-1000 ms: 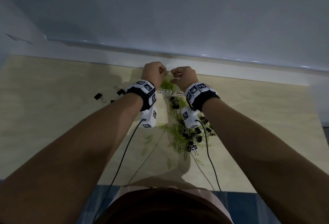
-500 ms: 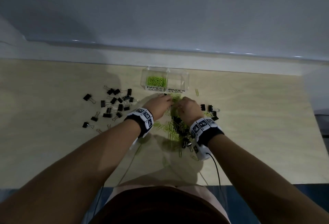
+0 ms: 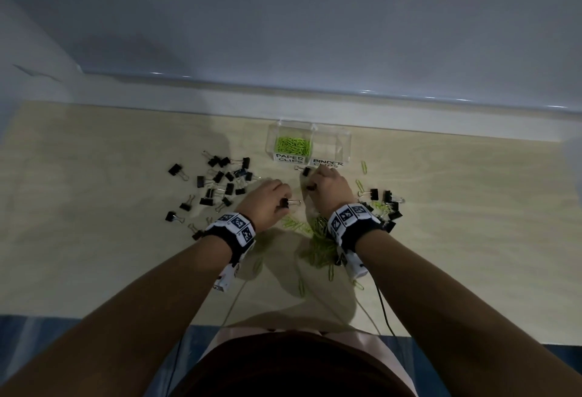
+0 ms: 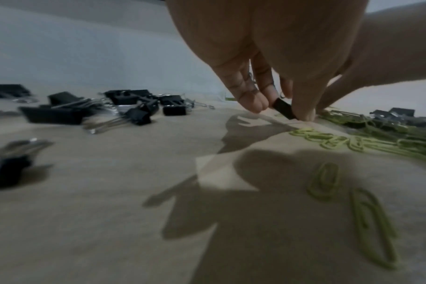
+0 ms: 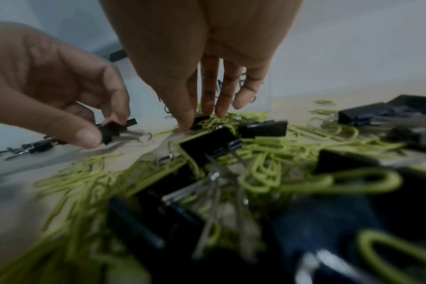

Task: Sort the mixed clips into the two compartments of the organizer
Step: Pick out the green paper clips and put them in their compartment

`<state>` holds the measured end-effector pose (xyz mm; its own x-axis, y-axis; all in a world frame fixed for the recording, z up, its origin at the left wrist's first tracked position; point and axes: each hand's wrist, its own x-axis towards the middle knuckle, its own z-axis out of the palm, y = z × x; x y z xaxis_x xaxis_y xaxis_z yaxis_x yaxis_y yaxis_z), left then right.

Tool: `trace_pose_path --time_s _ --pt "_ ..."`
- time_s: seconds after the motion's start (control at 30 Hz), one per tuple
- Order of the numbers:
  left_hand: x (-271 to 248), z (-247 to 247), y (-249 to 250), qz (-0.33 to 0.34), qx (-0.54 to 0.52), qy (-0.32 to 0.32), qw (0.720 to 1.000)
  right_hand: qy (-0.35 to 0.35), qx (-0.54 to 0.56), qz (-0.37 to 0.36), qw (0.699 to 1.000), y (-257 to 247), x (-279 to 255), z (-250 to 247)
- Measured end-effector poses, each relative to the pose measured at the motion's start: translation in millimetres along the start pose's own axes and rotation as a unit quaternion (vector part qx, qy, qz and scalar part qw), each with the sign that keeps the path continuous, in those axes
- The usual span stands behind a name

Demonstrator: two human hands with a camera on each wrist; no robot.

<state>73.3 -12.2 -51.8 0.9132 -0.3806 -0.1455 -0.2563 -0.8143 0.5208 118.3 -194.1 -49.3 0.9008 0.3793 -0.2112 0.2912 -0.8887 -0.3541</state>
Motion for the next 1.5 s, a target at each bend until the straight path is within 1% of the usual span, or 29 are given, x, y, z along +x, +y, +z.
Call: trace_pose_path --time_s 0.07,0.13,0.2,0.27,0.33,0.37,0.47,0.53,0.57,0.67,0.73,0.77,0.83,0.9,0.97,1.07,1.13,1.2,1.27,1.3,1.33,1.4,1.47,1.5 --pt "-6 -4 -6 -0.035 -0.04 0.055 0.997 0.005 0.037 -0.004 0.999 1 -3 2" --pt "-10 -10 -17 -0.087 -0.054 0.103 0.989 -0.001 0.074 -0.003 0.997 1 -7 2" --pt "-13 -16 -30 -0.126 -0.031 0.143 0.981 0.004 0.12 -0.006 0.993 2 -13 -2" --pt "-11 -20 -39 -0.139 0.018 0.157 0.977 0.014 0.164 -0.001 0.986 2 -19 -7" --pt "-3 -23 -36 -0.121 0.061 0.141 0.981 0.037 0.221 0.018 0.975 5 -25 -11" --pt "3 -24 -28 -0.107 0.063 0.123 0.985 0.041 0.241 0.033 0.969 6 -28 -13" --pt "21 -17 4 -0.06 0.006 0.039 0.997 0.021 0.267 0.067 0.961 13 -35 -8" --pt "28 -7 27 -0.039 -0.039 -0.014 0.998 0.011 0.294 0.08 0.952 18 -39 -2" --pt "30 -2 35 -0.032 -0.065 -0.031 0.997 0.011 0.3 0.082 0.95 19 -41 -1" --pt "27 9 43 -0.032 -0.111 -0.044 0.992 0.035 0.276 0.068 0.958 17 -47 -1" --pt "21 14 39 -0.037 -0.115 -0.041 0.992 0.068 0.249 0.03 0.966 15 -53 -2" --pt "17 17 36 -0.036 -0.11 -0.045 0.992 0.064 0.229 0.014 0.971 12 -56 -3" --pt "10 20 32 -0.03 -0.083 -0.071 0.994 0.018 0.16 0.008 0.987 6 -60 -1" --pt "5 23 31 -0.036 -0.058 -0.085 0.994 -0.025 0.082 0.021 0.996 -3 -62 2" --pt "3 26 31 -0.052 -0.06 -0.071 0.994 -0.045 0.034 0.035 0.998 -10 -61 6" --pt "1 28 30 -0.082 -0.1 -0.035 0.991 -0.055 0.012 0.043 0.998 -15 -59 8" --pt "-2 28 28 -0.095 -0.111 -0.022 0.989 -0.047 0.01 0.038 0.998 -16 -59 7" --pt "-3 28 29 -0.102 -0.121 -0.011 0.987 -0.019 0.029 0.02 0.999 -13 -61 6" --pt "-4 25 32 -0.109 -0.162 0.014 0.981 0.011 0.053 -0.002 0.999 -8 -61 4" --pt "-4 22 35 -0.117 -0.197 0.029 0.973 0.03 0.07 -0.015 0.997 -4 -62 3" --pt "-5 18 38 -0.128 -0.241 0.04 0.961 0.056 0.098 -0.028 0.993 -1 -63 0" --pt "-4 9 46 -0.14 -0.321 0.047 0.936 0.114 0.178 -0.046 0.976 3 -65 -8" --pt "-1 2 53 -0.146 -0.386 0.048 0.91 0.15 0.242 -0.043 0.958 5 -66 -14" --pt "2 -1 56 -0.152 -0.412 0.048 0.897 0.155 0.268 -0.03 0.95 5 -66 -16"
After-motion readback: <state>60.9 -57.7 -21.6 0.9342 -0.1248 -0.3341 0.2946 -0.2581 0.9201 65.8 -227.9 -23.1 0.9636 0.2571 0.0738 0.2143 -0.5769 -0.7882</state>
